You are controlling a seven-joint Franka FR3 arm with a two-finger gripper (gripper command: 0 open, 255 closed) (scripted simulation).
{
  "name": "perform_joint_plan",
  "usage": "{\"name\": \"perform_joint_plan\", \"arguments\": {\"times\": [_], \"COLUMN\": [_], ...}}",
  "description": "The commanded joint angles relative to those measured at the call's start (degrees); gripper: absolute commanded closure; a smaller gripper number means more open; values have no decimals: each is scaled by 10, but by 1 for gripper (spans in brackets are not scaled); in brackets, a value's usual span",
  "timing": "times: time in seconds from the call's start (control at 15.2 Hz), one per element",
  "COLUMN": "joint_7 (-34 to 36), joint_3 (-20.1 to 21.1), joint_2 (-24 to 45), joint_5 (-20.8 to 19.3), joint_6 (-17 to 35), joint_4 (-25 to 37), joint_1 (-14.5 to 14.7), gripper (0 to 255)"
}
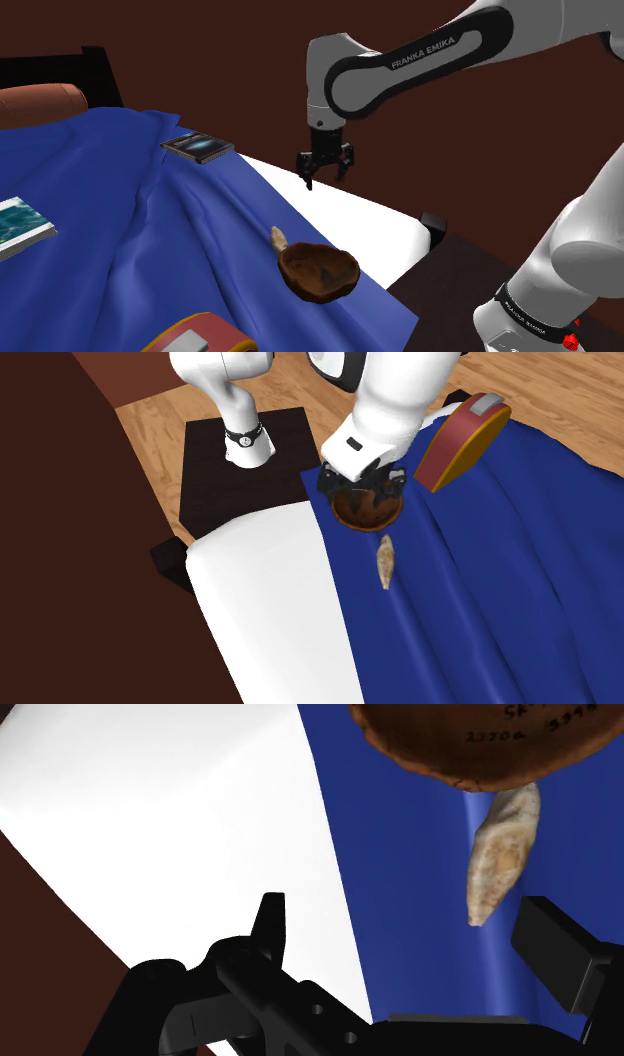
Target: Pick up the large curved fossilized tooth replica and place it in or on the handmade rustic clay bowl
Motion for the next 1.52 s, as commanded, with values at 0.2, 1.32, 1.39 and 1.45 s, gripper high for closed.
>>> {"name": "perform_joint_plan", "arguments": {"times": [0.2,1.32,1.39,1.45], "joint_7": [83,190,189,189], "joint_3": [9,-23,-23,-23], "joint_2": [117,350,350,350], "joint_5": [-52,-137,-137,-137], "joint_6": [13,31,31,31], "joint_4": [102,318,318,318], "joint_1": [22,96,96,96], "gripper": [0,0,0,0]}}
